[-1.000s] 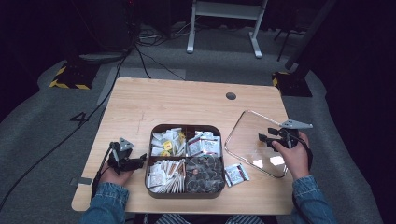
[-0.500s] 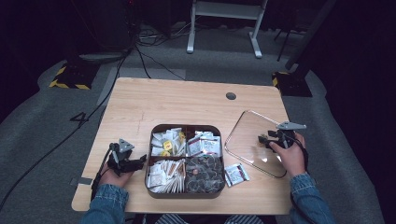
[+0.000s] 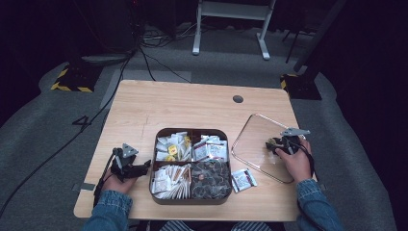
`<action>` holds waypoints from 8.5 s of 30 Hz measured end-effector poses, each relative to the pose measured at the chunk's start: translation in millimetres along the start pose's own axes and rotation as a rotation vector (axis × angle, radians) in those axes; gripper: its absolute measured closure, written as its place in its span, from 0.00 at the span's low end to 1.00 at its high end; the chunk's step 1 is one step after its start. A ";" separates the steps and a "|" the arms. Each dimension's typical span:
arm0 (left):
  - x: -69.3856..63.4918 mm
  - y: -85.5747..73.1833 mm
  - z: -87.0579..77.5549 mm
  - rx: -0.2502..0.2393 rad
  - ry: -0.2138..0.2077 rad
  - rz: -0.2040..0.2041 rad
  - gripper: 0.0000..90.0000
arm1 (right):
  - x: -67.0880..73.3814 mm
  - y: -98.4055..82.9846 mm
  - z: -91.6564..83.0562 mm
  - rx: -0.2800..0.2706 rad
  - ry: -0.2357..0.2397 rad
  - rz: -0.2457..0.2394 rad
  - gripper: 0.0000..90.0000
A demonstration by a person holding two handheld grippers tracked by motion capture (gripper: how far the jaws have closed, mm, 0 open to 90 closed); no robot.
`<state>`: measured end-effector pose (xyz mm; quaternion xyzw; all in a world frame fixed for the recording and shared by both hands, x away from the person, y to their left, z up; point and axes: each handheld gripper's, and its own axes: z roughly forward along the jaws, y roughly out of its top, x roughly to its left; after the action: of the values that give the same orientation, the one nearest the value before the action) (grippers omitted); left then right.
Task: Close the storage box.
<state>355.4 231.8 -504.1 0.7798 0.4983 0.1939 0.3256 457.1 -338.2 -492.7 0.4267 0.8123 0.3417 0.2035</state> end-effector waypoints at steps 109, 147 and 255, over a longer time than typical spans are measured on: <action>2.5 2.7 2.8 -0.001 -0.005 0.004 0.28 | 173.6 125.4 -60.5 -0.128 0.387 -0.231 0.65; 2.6 3.5 3.7 -0.002 0.003 -0.002 0.28 | 252.7 121.9 1.5 -0.023 0.455 -0.326 0.65; 3.3 -3.7 -3.3 0.001 0.001 -0.005 0.27 | 197.3 116.5 -39.9 -0.186 0.475 -0.215 0.50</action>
<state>352.3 236.9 -504.4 0.7786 0.5006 0.1930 0.3256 387.7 -142.4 -388.2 0.2254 0.8430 0.4816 0.0808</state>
